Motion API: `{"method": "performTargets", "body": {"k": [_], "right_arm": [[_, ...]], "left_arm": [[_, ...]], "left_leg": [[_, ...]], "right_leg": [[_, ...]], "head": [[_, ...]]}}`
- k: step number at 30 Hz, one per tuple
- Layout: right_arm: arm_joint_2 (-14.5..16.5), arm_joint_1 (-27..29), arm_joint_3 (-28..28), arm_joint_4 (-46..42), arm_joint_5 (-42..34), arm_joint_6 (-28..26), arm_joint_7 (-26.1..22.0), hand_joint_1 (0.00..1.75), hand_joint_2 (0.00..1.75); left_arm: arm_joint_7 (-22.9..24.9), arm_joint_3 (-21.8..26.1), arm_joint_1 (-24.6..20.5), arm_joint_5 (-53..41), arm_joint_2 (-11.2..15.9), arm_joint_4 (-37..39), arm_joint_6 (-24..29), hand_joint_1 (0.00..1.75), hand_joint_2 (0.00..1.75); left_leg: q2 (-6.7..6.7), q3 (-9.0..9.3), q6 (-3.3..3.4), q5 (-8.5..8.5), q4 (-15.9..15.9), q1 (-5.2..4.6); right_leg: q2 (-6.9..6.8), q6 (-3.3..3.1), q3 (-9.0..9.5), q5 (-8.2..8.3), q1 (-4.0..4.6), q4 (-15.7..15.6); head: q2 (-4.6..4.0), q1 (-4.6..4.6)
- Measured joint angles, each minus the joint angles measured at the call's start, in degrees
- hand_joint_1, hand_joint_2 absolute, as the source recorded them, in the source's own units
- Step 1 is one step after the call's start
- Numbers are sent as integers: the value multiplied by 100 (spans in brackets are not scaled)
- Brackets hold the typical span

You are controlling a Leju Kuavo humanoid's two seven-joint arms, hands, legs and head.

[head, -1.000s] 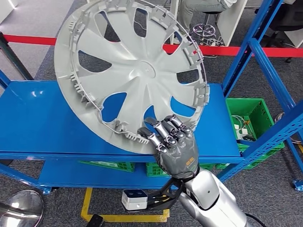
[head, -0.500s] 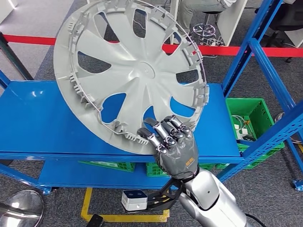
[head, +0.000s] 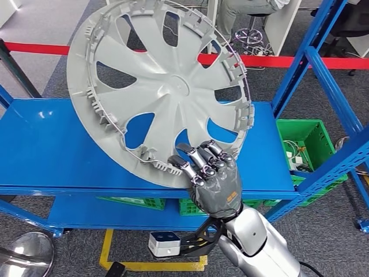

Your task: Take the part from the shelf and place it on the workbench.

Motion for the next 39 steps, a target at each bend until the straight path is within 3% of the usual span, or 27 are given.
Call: {"method": "performTargets", "body": {"k": [2, 4, 5, 7, 8, 9, 10, 13, 15, 18, 19, 21, 23, 24, 25, 26, 27, 29, 30, 33, 35, 36, 38, 39], "right_arm": [[0, 0, -1, -1, -37, 0, 0, 175, 175], [0, -1, -3, -4, -86, 0, 0, 175, 175], [0, 0, -4, -5, -109, 0, -1, 175, 175], [-2, 12, -5, 1, -150, 0, -4, 175, 175], [-3, 26, -5, 7, -171, 0, -6, 175, 175], [-5, 41, -5, 15, -193, 0, -8, 175, 175], [-8, 54, -5, 22, -218, 0, -10, 175, 175], [-10, 66, -9, 28, -292, 0, -18, 175, 175], [-10, 64, -16, 29, -344, 0, -28, 175, 175], [-10, 72, -28, 33, -399, 0, -38, 175, 175], [-10, 74, -31, 34, -410, -1, -44, 175, 175], [-9, 77, -43, 36, -435, -2, -63, 175, 175], [-9, 87, -55, 48, -480, -1, -80, 175, 175], [-9, 95, -60, 55, -521, 3, -88, 175, 175], [-9, 104, -63, 61, -570, 8, -95, 175, 175], [-9, 115, -66, 64, -621, 13, -102, 175, 175], [-9, 122, -70, 64, -675, 20, -108, 175, 175], [-9, 130, -87, 64, -755, 30, -113, 175, 175], [-9, 133, -97, 64, -784, 34, -114, 175, 175], [-9, 160, -121, 73, -874, 42, -131, 175, 175], [-10, 184, -142, 84, -948, 51, -155, 175, 175], [-10, 190, -156, 90, -986, 67, -165, 175, 175], [-10, 198, -185, 106, -1039, 105, -174, 175, 175], [-10, 208, -201, 118, -1066, 123, -177, 175, 175]], "left_arm": [[16, 1, -1, -2, 4, 0, -7, 0, 0], [38, 3, -3, -13, 7, 1, -9, 0, 0], [49, 4, -6, -20, 6, 1, -10, 0, 0], [62, 5, -7, -36, 6, 5, -17, 0, 0], [69, 7, -5, -49, 6, 10, -20, 0, 0], [78, 7, -3, -62, 7, 15, -22, 0, 0], [86, 8, -2, -73, 8, 20, -22, 0, 0], [105, 8, -14, -84, 4, 25, -25, 0, 0], [123, 9, -24, -86, 4, 26, -27, 0, 0], [135, 13, -15, -92, 9, 30, -33, 0, 0], [138, 14, -14, -92, 11, 31, -34, 0, 0], [143, 17, -20, -92, 16, 33, -37, 0, 0], [150, 20, -22, -92, 18, 33, -41, 0, 0], [154, 22, -22, -93, 19, 33, -44, 0, 0], [160, 25, -21, -96, 20, 33, -46, 0, 0], [167, 27, -21, -98, 22, 33, -48, 0, 0], [173, 29, -22, -99, 23, 33, -49, 0, 0], [181, 33, -27, -102, 24, 33, -49, 0, 0], [185, 33, -27, -103, 24, 33, -49, 0, 0], [200, 38, -14, -109, 26, 33, -50, 0, 0], [210, 42, -13, -122, 25, 33, -51, 0, 0], [220, 44, -17, -131, 25, 33, -51, 0, 0], [248, 55, -22, -144, 24, 33, -51, 0, 0], [268, 65, -22, -150, 24, 33, -52, 0, 0]], "left_leg": [[0, 9, 46, 21, -28, 7], [2, 34, 101, 63, -93, 36], [3, 41, 121, 78, -121, 50], [1, 29, 132, 86, -124, 35], [0, 22, 133, 88, -121, 25], [-4, 19, 133, 90, -118, 15], [-11, 17, 130, 93, -113, 7], [-45, 3, 95, 113, -89, -4], [-59, -30, 23, 160, -81, -7], [-61, -71, -101, 183, -71, 5], [-47, -107, -140, 75, 15, 13], [-7, -283, -220, -368, 534, 43], [6, -494, -281, -789, 1287, 74], [7, -516, -303, -853, 1504, 91], [11, -435, -318, -797, 1494, 108], [18, -252, -328, -659, 1263, 124], [26, 4, -335, -500, 875, 139], [29, 440, -317, -355, 159, 131], [26, 535, -296, -350, -32, 122], [23, 494, -182, -319, -116, 109], [35, 417, -58, -236, -139, 119], [40, 363, -4, -187, -148, 121], [41, 236, 53, -92, -142, 96], [41, 169, 64, -41, -138, 79]], "right_leg": [[0, 43, 18, 3, -9, -15], [18, 63, -55, -137, -3, 139], [35, 59, -179, -298, 1, 393], [70, 44, -576, -663, 9, 1207], [78, 36, -755, -752, 11, 1554], [82, 24, -853, -723, 13, 1713], [83, 7, -841, -576, 16, 1634], [110, -63, -376, 12, 39, 579], [140, -88, -199, 106, 64, 202], [133, -164, -227, 173, 65, 154], [118, -214, -251, 212, 55, 143], [75, -285, -322, 285, 40, 131], [38, -299, -411, 343, 40, 144], [20, -296, -459, 371, 40, 156], [7, -288, -505, 394, 38, 173], [-3, -278, -548, 411, 33, 193], [-9, -264, -585, 425, 28, 218], [-15, -216, -650, 455, 40, 259], [-16, -179, -673, 480, 49, 271], [-13, -60, -727, 551, 46, 274], [14, -13, -836, 359, 37, 432], [35, -3, -936, 139, 37, 674], [67, -1, -1164, -339, 48, 1403], [75, -5, -1242, -474, 54, 1731]], "head": [[1, -2], [1, 10], [1, 22], [1, 40], [1, 42], [1, 41], [0, 41], [0, 40], [1, 39], [1, 33], [1, 24], [1, 7], [0, -2], [0, -1], [0, -1], [0, -1], [0, -2], [1, -3], [1, -2], [1, 1], [1, 10], [1, 18], [1, 29], [1, 29]]}}
